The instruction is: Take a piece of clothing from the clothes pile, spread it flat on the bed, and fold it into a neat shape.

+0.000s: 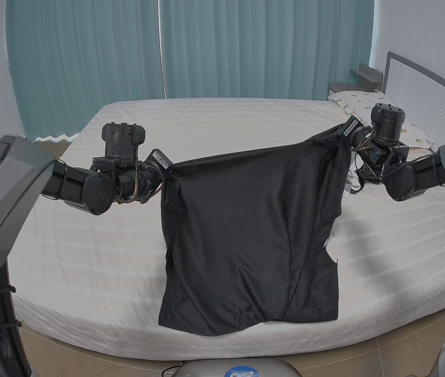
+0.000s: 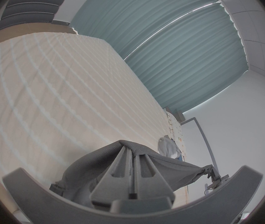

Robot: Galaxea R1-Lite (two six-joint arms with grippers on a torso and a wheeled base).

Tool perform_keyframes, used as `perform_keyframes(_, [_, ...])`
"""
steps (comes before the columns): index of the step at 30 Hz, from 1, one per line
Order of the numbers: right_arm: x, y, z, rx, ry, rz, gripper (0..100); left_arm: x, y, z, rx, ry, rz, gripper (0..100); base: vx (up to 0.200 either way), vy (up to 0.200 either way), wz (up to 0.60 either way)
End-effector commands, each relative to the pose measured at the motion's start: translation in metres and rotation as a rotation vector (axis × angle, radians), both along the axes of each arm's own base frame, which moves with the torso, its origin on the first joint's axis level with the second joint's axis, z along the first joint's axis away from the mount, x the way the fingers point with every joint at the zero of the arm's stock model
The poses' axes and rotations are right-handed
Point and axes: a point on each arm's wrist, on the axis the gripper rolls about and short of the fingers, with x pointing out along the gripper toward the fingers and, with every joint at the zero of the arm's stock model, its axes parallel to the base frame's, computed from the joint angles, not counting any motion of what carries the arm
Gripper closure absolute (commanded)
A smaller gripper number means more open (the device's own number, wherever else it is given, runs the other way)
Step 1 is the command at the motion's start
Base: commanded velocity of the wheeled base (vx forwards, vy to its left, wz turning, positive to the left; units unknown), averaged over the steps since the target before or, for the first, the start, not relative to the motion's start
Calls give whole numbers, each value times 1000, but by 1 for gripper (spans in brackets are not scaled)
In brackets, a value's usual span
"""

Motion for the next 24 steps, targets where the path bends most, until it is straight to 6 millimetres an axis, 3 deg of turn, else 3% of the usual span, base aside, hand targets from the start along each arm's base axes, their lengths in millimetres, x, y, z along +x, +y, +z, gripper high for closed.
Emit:
perform_keyframes(1, [24, 6, -63, -26, 109, 0, 100, 25, -5, -51, 24, 80, 9, 100, 0, 0, 0])
perform_keyframes(4, [36, 8, -88, -27, 120, -5, 100, 33, -7, -75, 27, 80, 17, 100, 0, 0, 0])
perform_keyframes(8, [42, 8, -99, -26, 119, -6, 100, 38, -8, -90, 30, 70, 34, 100, 0, 0, 0])
perform_keyframes(9, [45, 8, -108, -26, 125, -6, 100, 42, -8, -103, 31, 77, 36, 100, 0, 0, 0])
perform_keyframes(13, [48, 10, -127, -34, 157, -3, 100, 52, -9, -120, 44, 70, 66, 100, 0, 0, 0])
perform_keyframes(14, [49, 10, -135, -35, 172, 4, 0, 57, -9, -125, 55, 57, 112, 0, 0, 0, 0])
perform_keyframes(15, [49, 10, -136, -33, 173, 4, 0, 58, -9, -127, 59, 56, 119, 0, 0, 0, 0])
perform_keyframes(20, [51, 13, -184, -56, 269, 8, 0, 68, -12, -151, 75, 62, 148, 0, 0, 0, 0])
perform_keyframes(24, [47, 9, -193, -65, 311, 5, 0, 70, -11, -152, 87, 58, 150, 0, 0, 0, 0])
